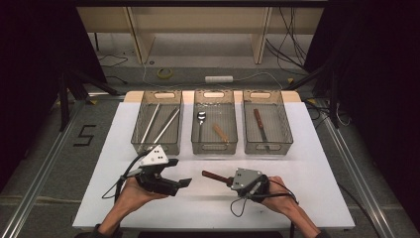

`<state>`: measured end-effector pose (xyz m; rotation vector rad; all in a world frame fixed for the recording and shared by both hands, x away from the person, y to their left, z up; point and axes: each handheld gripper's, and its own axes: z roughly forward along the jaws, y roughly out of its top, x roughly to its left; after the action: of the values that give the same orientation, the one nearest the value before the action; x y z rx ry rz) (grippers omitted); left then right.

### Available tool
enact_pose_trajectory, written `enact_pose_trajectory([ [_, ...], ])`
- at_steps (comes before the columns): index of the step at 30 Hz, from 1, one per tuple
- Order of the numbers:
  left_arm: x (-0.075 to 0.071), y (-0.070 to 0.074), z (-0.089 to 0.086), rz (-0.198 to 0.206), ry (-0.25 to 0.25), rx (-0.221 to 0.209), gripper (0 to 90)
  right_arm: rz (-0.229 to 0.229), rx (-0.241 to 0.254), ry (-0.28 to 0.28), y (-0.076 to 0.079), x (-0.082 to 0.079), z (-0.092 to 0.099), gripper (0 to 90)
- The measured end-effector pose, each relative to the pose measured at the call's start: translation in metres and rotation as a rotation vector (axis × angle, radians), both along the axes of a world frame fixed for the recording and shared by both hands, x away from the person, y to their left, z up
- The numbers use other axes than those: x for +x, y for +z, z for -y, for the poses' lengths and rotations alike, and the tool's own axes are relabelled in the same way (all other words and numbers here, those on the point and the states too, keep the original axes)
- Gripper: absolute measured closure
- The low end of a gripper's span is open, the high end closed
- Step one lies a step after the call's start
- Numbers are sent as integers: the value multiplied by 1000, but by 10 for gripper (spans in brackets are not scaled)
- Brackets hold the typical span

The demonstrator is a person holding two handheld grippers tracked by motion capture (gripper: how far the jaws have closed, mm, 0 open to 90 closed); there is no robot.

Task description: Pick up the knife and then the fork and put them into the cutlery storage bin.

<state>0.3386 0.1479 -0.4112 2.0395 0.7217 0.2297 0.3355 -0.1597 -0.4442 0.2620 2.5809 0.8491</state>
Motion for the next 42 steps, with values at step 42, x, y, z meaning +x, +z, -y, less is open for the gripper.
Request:
enact_pose_trajectory([
  [42, -14, -10, -38, 83, 138, -78, 174, -96, 221, -300, 63, 75, 54, 782],
])
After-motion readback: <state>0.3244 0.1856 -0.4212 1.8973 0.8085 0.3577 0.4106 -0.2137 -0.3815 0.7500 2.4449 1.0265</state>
